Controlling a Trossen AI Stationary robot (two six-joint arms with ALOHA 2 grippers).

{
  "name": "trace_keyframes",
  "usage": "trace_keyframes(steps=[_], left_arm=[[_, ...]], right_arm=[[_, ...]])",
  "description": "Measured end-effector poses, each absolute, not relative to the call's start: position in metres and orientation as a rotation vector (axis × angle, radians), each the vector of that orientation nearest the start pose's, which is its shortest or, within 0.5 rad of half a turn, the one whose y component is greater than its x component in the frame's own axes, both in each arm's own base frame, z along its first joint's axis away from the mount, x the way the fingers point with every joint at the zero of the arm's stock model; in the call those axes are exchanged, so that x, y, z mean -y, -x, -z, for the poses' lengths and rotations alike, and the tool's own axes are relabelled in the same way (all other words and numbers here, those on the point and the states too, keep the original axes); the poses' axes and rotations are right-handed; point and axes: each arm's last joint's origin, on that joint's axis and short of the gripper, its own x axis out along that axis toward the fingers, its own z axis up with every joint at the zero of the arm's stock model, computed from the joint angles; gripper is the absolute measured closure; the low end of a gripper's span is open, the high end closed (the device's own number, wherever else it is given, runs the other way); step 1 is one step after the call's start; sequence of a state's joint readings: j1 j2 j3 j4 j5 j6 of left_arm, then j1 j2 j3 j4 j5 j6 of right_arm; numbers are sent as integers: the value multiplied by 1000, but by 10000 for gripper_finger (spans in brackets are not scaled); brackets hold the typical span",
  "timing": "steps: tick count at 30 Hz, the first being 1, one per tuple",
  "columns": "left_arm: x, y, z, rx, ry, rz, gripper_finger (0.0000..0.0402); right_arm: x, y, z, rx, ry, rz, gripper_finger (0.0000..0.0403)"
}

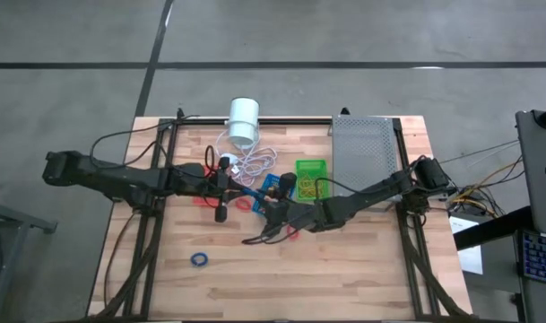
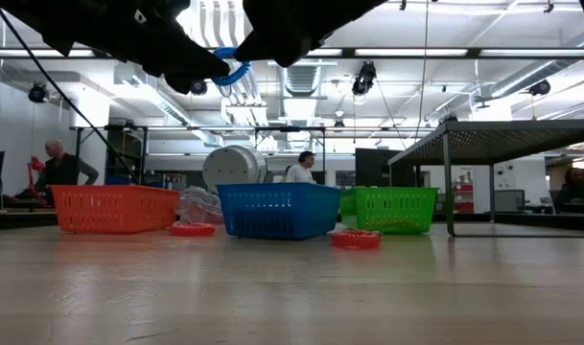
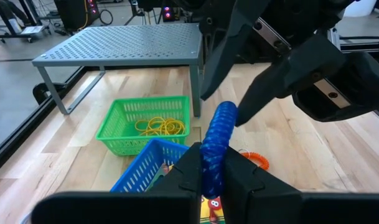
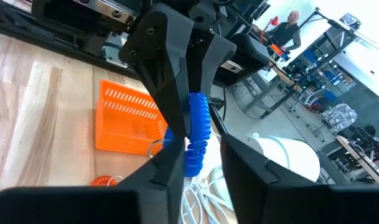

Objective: Pick & Place Office Desk Supplies
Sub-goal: Put the blue spring keychain into the orange bin

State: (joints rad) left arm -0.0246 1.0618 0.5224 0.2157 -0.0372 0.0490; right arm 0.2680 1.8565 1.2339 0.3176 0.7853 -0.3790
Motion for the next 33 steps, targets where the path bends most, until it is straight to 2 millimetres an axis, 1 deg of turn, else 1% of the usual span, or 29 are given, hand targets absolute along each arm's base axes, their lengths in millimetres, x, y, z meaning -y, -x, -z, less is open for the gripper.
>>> trace_keyframes(steps=[8, 13, 19, 24, 27, 29, 31, 33], left_arm=[[4, -224, -229, -324, -59, -4, 367], [4, -224, -229, -324, -59, -4, 367], [4, -224, -229, -324, -59, -4, 367], [4, -224, -228, -333, -38, -24, 367], [2, -222, -225, -363, 3, -90, 367], [0, -219, -223, -402, 6, -156, 367], [-2, -214, -223, -454, 7, -236, 367], [-3, -209, -227, -499, 29, -298, 367]], right_arm=[[-90, -403, -236, -362, 523, 459, 233], [-90, -403, -236, -362, 522, 459, 208], [-90, -403, -236, -360, 516, 458, 204], [-96, -401, -239, -336, 448, 458, 204], [-98, -395, -247, -338, 452, 464, 204], [-100, -390, -251, -354, 468, 501, 204], [-102, -384, -255, -384, 497, 548, 204], [-105, -376, -258, -408, 515, 593, 204]])
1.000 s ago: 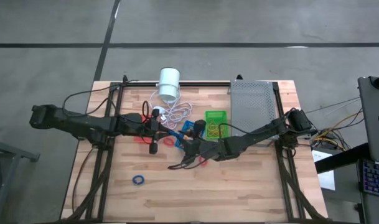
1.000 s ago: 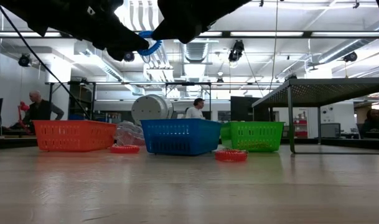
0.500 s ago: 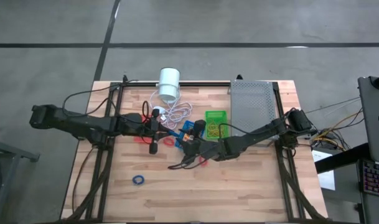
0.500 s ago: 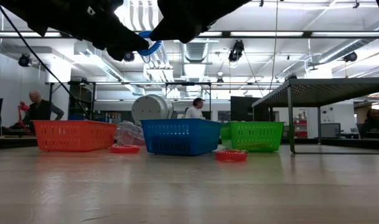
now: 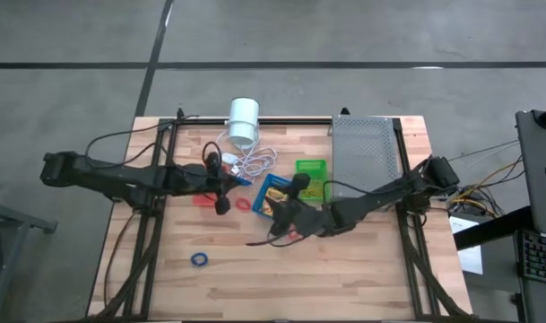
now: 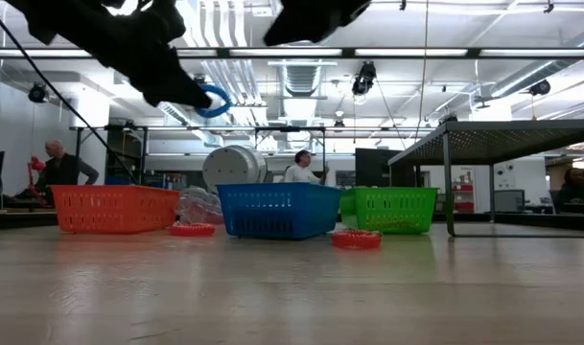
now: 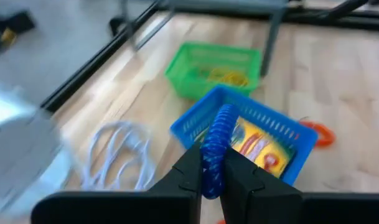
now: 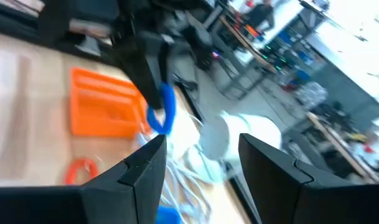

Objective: Pick & Place Office Desk Supplies
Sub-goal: Put the blue spring keychain into the orange bin

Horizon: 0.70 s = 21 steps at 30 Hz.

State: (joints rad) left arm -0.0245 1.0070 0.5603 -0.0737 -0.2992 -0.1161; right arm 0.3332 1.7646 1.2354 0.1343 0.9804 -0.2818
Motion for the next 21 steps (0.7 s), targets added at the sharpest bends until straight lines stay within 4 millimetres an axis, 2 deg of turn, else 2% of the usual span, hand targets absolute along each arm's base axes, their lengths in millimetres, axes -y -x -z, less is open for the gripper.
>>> trace_keyframes(steps=[5, 10, 16, 21], left_arm=[[-4, -193, -242, -580, 126, -353, 367], [-5, -179, -255, -645, 160, -380, 367], [-5, -169, -251, -757, 143, -395, 367], [-5, -157, -243, -880, 255, -480, 367]], right_arm=[[-112, -357, -271, -406, 447, 672, 205], [-118, -341, -275, -431, 397, 662, 204], [-120, -325, -273, -486, 371, 681, 204], [-116, -316, -267, -541, 346, 711, 204]])
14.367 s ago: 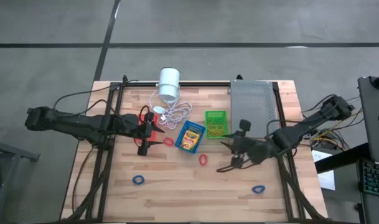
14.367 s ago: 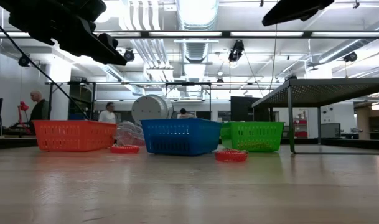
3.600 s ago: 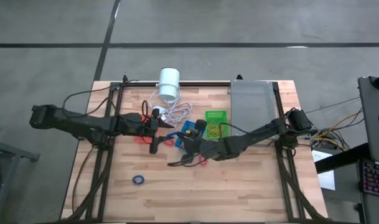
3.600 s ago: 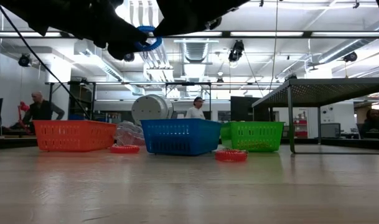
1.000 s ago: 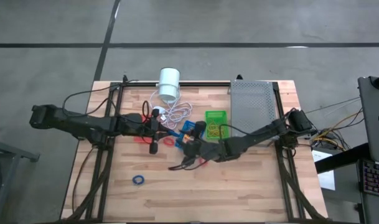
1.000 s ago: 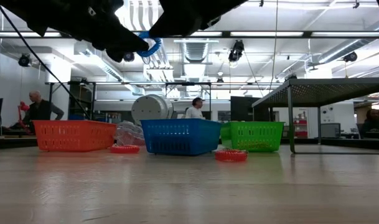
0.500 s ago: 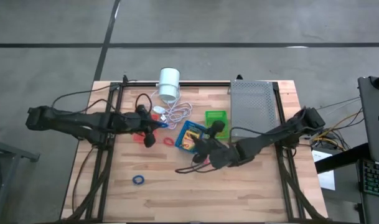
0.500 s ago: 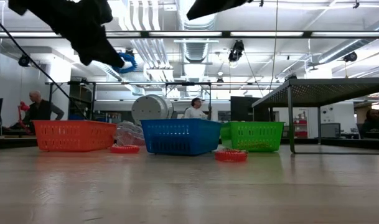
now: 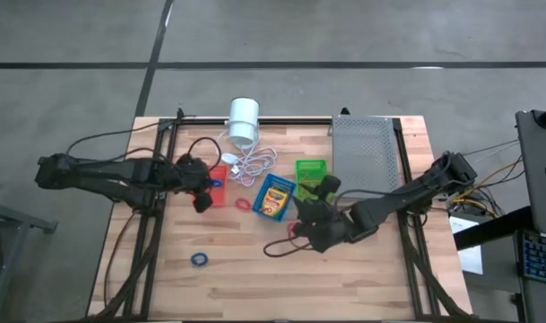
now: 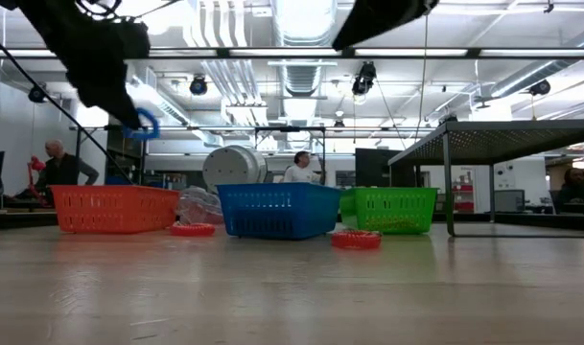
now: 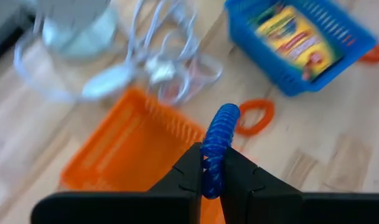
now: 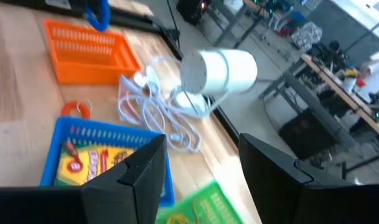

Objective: Pick & Place Office Desk Supplies
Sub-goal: Put the blue spring keychain into the orange bin

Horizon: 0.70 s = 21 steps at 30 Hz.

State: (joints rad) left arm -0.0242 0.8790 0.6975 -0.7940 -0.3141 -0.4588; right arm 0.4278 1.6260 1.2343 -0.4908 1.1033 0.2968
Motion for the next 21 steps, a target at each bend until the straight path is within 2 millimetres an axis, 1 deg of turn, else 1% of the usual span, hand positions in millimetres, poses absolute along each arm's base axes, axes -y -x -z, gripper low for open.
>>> trace_keyframes(steps=[4, 9, 17, 21], left_arm=[[-5, -150, -238, -955, 297, -533, 367], [-5, -148, -225, -982, 290, -538, 367], [-6, -142, -186, -1026, 270, -541, 364], [-6, -138, -172, -1037, 267, -543, 364]], right_arm=[[-113, -310, -262, -572, 319, 739, 204], [-112, -309, -261, -580, 324, 741, 204], [-109, -309, -261, -590, 331, 749, 204], [-107, -310, -261, -592, 329, 755, 204]])
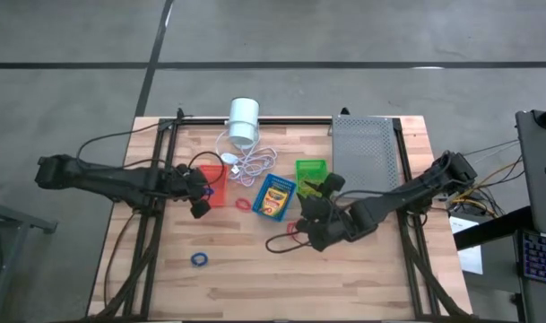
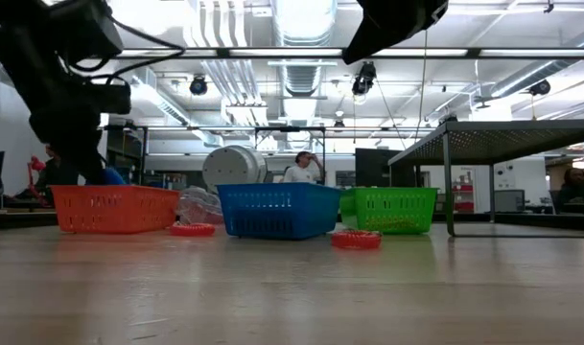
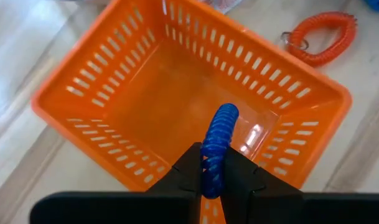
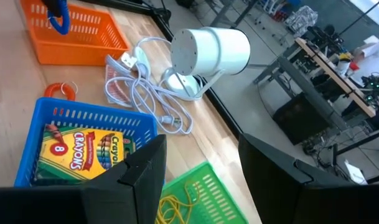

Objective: Pick & Place Office Desk Supplies
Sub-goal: Put the blue spring keychain into the orange bin

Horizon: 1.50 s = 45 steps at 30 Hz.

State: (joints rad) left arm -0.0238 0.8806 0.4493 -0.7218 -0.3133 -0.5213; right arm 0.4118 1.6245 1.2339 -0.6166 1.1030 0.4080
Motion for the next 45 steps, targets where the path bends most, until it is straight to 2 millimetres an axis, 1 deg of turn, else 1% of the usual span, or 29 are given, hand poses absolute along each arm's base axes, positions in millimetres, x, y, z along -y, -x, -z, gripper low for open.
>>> trace_keyframes(steps=[4, 9, 14, 19, 28, 33, 45], left_arm=[[-5, -142, -171, -993, 280, -531, 364], [-6, -145, -172, -967, 244, -503, 364], [-5, -149, -176, -907, 301, -518, 364], [-5, -153, -182, -867, 315, -510, 364], [-5, -152, -180, -887, 303, -512, 364], [-6, -151, -180, -905, 230, -482, 364], [-6, -151, -180, -908, 230, -488, 364]], right_arm=[[-104, -311, -261, -594, 327, 765, 204], [-103, -311, -261, -596, 326, 768, 204], [-103, -311, -261, -596, 327, 767, 204], [-103, -311, -261, -598, 329, 767, 204], [-103, -311, -260, -600, 331, 766, 204], [-103, -311, -260, -605, 340, 764, 204], [-103, -311, -260, -609, 348, 761, 204]])
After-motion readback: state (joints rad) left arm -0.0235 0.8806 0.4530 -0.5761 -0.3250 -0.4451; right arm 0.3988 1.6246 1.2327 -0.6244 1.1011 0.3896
